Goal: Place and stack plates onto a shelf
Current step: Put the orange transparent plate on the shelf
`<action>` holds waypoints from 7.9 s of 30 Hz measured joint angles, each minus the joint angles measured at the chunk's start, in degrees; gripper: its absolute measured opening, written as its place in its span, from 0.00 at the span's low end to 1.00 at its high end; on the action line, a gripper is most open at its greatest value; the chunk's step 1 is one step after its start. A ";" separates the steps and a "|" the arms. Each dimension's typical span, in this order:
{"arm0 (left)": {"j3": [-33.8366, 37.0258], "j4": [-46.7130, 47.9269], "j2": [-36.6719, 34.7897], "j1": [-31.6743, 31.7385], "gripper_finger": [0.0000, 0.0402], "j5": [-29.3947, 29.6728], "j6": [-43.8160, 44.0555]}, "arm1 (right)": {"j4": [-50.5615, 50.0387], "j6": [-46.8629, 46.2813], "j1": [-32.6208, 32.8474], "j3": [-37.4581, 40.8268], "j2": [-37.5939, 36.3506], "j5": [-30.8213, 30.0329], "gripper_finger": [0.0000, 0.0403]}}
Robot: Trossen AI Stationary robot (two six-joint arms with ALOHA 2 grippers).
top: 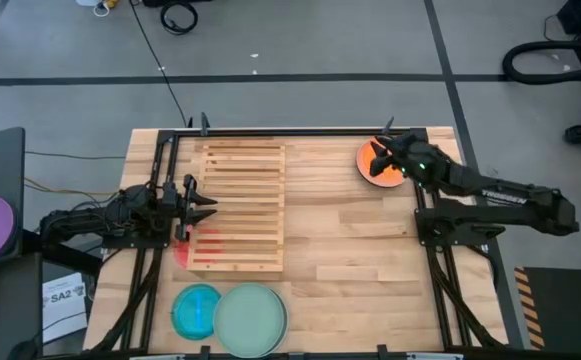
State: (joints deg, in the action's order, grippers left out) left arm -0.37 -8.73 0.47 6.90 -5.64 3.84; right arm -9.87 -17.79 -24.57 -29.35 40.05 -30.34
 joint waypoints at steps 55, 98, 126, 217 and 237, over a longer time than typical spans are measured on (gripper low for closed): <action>0.01 0.01 0.00 0.01 0.30 0.00 0.07 | -21.92 -0.03 -13.41 -17.26 47.17 16.22 0.37; -0.01 0.04 0.00 0.02 0.30 -0.01 0.07 | -25.87 -0.05 -13.41 -17.26 48.88 13.87 0.03; -0.01 0.04 0.00 0.02 0.30 -0.01 0.07 | -38.63 3.97 -13.14 -31.19 48.81 13.93 0.01; -0.01 1.41 0.26 0.00 0.30 -0.01 0.04 | -2.57 48.45 15.22 -60.67 66.78 31.46 0.02; -0.01 1.51 0.28 0.00 0.30 0.01 0.04 | -3.03 48.42 15.23 -60.66 66.78 33.39 0.05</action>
State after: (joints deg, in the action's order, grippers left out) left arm -0.38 -7.22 0.75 6.90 -5.63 3.88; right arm -12.91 30.63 -9.34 -90.01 106.83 3.06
